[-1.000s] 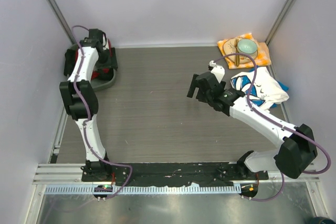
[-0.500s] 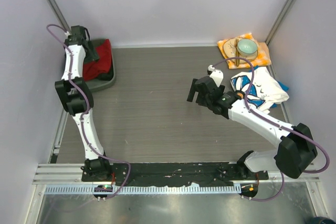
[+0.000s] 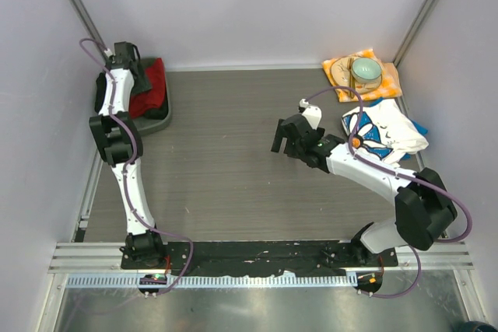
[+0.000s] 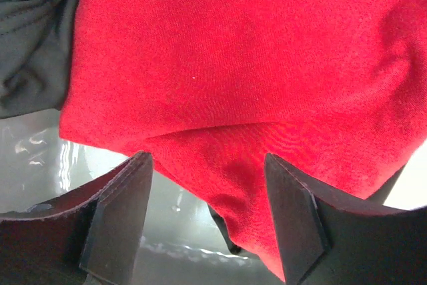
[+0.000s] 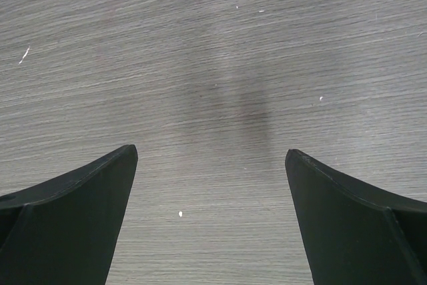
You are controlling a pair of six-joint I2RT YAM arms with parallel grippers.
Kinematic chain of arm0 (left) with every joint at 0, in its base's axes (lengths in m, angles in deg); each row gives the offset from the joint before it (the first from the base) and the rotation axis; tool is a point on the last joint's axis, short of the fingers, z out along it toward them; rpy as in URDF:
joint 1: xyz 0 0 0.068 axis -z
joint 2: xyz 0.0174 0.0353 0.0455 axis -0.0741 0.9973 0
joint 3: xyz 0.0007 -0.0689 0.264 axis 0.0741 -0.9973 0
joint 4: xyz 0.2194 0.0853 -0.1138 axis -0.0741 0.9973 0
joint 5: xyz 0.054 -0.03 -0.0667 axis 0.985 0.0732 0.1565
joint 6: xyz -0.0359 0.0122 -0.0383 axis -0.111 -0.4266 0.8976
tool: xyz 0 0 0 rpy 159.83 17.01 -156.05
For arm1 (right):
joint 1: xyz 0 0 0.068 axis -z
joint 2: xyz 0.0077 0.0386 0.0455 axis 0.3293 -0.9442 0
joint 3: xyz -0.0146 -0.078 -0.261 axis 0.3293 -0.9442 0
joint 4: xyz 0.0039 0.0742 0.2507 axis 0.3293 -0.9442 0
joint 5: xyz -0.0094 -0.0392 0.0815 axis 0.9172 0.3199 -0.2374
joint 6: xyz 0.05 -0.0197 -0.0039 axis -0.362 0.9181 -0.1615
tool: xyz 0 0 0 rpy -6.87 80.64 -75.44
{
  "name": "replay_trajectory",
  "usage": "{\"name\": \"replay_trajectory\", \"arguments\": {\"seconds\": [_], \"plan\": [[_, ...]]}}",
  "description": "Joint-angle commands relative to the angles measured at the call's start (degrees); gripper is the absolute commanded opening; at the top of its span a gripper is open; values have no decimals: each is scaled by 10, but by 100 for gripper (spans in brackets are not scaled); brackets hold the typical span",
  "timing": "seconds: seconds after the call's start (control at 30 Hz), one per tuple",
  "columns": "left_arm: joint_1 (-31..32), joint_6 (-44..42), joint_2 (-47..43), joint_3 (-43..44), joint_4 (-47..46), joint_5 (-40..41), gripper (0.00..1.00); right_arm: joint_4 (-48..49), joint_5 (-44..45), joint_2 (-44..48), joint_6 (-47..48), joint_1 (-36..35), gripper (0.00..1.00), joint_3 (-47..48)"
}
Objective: Fold and stack the t-shirts
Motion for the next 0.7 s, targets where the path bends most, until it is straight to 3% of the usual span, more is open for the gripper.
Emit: {"name": "replay_trajectory", "arguments": {"seconds": [0.0,0.07,0.1,0.2,0.23,0.33,0.5,0.67], "plan": [[-5,-4,-5,21,-39,33,67,32,4,-2,-7,-5,100,3],[-6,3,-6,20,-43,34,62,34,5,-2,-7,-6,100,3],[-6,7,-6,18,-47,36,53,35,5,-2,-7,-6,100,3],[-7,13,-7,13,-53,33,39,35,5,-6,-7,-7,100,6],[-6,14,-7,12,-53,31,38,35,5,-7,-6,-7,100,6],[-6,18,-13,10,-50,33,42,34,4,-9,-5,-8,99,7],[-6,26,-68,-71,-115,11,49,34,4,-5,-4,-9,100,2],[9,19,-51,0,-74,-56,61,35,0,-5,-7,-10,100,1]]}}
